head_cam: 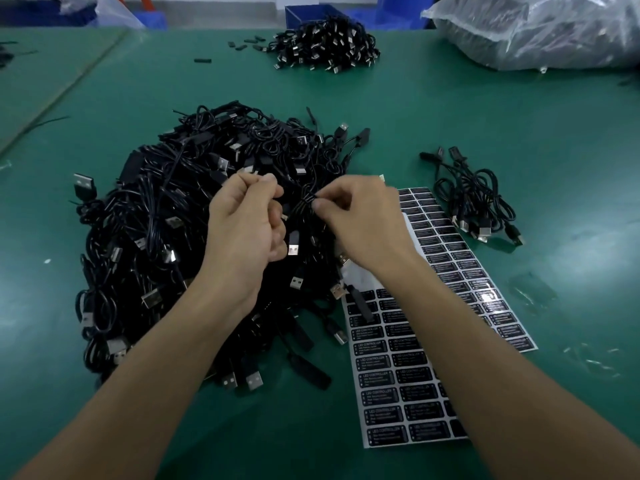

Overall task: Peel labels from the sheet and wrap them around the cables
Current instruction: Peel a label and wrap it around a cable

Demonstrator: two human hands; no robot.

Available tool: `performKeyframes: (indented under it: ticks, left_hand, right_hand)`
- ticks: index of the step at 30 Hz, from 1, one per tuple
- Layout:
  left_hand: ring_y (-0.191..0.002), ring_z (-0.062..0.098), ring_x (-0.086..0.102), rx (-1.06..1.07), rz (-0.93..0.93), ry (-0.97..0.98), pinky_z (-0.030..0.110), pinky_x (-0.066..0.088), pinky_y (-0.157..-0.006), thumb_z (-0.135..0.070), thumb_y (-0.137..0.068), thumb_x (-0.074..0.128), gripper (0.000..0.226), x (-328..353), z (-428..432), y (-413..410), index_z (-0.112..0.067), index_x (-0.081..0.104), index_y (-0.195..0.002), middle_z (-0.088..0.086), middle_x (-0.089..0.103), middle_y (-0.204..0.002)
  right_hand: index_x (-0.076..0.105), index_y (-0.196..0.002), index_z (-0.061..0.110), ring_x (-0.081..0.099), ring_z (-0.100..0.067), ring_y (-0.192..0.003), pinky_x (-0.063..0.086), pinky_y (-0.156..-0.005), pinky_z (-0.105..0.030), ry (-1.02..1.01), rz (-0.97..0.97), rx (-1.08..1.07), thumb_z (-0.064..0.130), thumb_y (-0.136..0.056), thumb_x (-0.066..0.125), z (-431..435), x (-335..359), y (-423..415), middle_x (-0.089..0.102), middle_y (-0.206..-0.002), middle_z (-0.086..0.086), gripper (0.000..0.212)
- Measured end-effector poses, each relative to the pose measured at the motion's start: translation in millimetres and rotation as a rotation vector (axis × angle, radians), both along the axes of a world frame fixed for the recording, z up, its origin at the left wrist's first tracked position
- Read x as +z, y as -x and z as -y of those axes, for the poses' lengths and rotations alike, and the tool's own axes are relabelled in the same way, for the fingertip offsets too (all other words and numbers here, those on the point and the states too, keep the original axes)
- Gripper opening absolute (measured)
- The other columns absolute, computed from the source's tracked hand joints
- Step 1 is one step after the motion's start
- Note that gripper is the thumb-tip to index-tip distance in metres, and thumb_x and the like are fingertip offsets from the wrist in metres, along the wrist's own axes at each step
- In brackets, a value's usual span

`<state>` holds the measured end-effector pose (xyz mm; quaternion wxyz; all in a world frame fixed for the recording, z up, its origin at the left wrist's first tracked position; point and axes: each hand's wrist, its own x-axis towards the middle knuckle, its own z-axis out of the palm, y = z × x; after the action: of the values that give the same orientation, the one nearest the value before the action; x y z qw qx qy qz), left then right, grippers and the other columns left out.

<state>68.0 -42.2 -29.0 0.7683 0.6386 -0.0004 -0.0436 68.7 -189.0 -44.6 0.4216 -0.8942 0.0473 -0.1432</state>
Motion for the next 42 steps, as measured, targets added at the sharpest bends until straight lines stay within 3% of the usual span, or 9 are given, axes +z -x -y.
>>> performKeyframes:
  ticks: [5,9,15,21,26,30,34,36,42]
  left_hand:
    - [-0.045,0.008,0.043,-0.014,-0.037,-0.001,0.022,0.034,-0.040,-0.042,-0.105,0.046,0.034,1.3,1.6,-0.6,-0.016,0.061,-0.089,-0.007,0.050,-0.056]
    - [-0.054,0.012,0.060,-0.104,-0.081,0.106,0.024,0.047,-0.045,-0.062,-0.102,0.027,0.066,6.2,0.4,0.0,-0.010,0.067,-0.107,-0.001,0.067,-0.067]
    - [-0.066,0.015,0.070,-0.175,-0.032,0.165,0.025,0.056,-0.059,-0.043,-0.107,0.034,0.051,10.3,0.2,1.9,-0.010,0.071,-0.097,0.005,0.075,-0.077]
    - [-0.035,0.005,0.034,-0.278,0.015,0.046,0.017,0.029,-0.035,-0.029,-0.107,0.045,0.034,13.8,-4.0,5.7,-0.013,0.065,-0.085,-0.007,0.042,-0.047]
    - [-0.037,0.007,0.022,-0.436,0.006,-0.236,0.017,0.018,-0.035,-0.043,-0.104,0.043,0.047,11.4,-3.9,7.1,-0.021,0.066,-0.070,-0.008,0.032,-0.047]
    - [-0.041,0.007,0.028,-0.499,0.143,-0.457,0.016,0.027,-0.040,-0.042,-0.107,0.036,0.050,-7.5,11.5,16.3,-0.021,0.068,-0.074,-0.010,0.034,-0.051]
    - [-0.053,0.016,0.039,-0.552,0.254,-0.596,0.033,0.038,-0.053,-0.034,-0.107,0.038,0.029,-29.2,18.6,20.9,-0.033,0.066,-0.102,-0.005,0.042,-0.058]
    - [-0.051,0.009,0.044,-0.537,0.263,-0.582,0.026,0.039,-0.052,-0.030,-0.107,0.042,0.018,-35.5,19.0,19.5,-0.030,0.060,-0.111,-0.010,0.052,-0.058]
    - [-0.043,0.000,0.048,-0.472,0.251,-0.556,0.018,0.038,-0.045,-0.027,-0.105,0.051,0.010,-41.4,18.3,16.5,-0.025,0.056,-0.096,-0.008,0.069,-0.067]
  right_hand:
    - [0.069,-0.082,0.019,0.059,-0.006,-0.055,0.045,-0.054,-0.017,-0.548,0.085,0.124,0.012,-0.093,0.070,1.9,29.2,20.0,0.064,-0.066,0.009,0.012]
    - [0.072,-0.085,0.014,0.053,-0.005,-0.054,0.043,-0.050,-0.017,-0.687,-0.013,0.290,0.006,-0.093,0.066,2.5,38.3,47.2,0.064,-0.064,0.005,0.012]
    - [0.073,-0.092,0.008,0.061,-0.023,-0.067,0.052,-0.064,-0.038,-0.654,-0.228,0.299,0.006,-0.094,0.065,-12.1,20.6,75.5,0.072,-0.079,-0.018,0.008]
    - [0.072,-0.093,0.016,0.072,-0.015,-0.067,0.056,-0.057,-0.021,-0.510,-0.385,0.397,0.007,-0.097,0.062,3.6,15.6,77.0,0.075,-0.080,-0.005,0.014]
    - [0.071,-0.088,0.031,0.069,-0.008,-0.075,0.058,-0.071,-0.027,-0.161,-0.212,-0.101,0.019,-0.094,0.066,63.9,14.0,66.8,0.073,-0.079,0.008,0.015]
    - [0.070,-0.093,0.030,0.068,-0.012,-0.085,0.056,-0.079,-0.036,-0.019,-0.302,-0.258,0.037,-0.085,0.075,94.7,9.1,68.1,0.071,-0.093,0.009,0.012]
    - [0.065,-0.107,0.025,0.071,-0.020,-0.086,0.063,-0.073,-0.040,-0.181,-0.425,-0.237,0.036,-0.080,0.082,94.4,6.6,66.8,0.069,-0.099,-0.003,0.034]
    - [0.061,-0.114,0.020,0.069,-0.019,-0.083,0.062,-0.061,-0.032,-0.383,-0.437,-0.236,0.028,-0.082,0.082,92.0,5.7,63.4,0.068,-0.101,-0.008,0.039]
    - [0.067,-0.106,0.015,0.059,-0.008,-0.056,0.046,-0.046,-0.019,-0.612,-0.468,-0.176,0.012,-0.085,0.077,91.9,3.5,62.0,0.073,-0.076,-0.004,0.024]
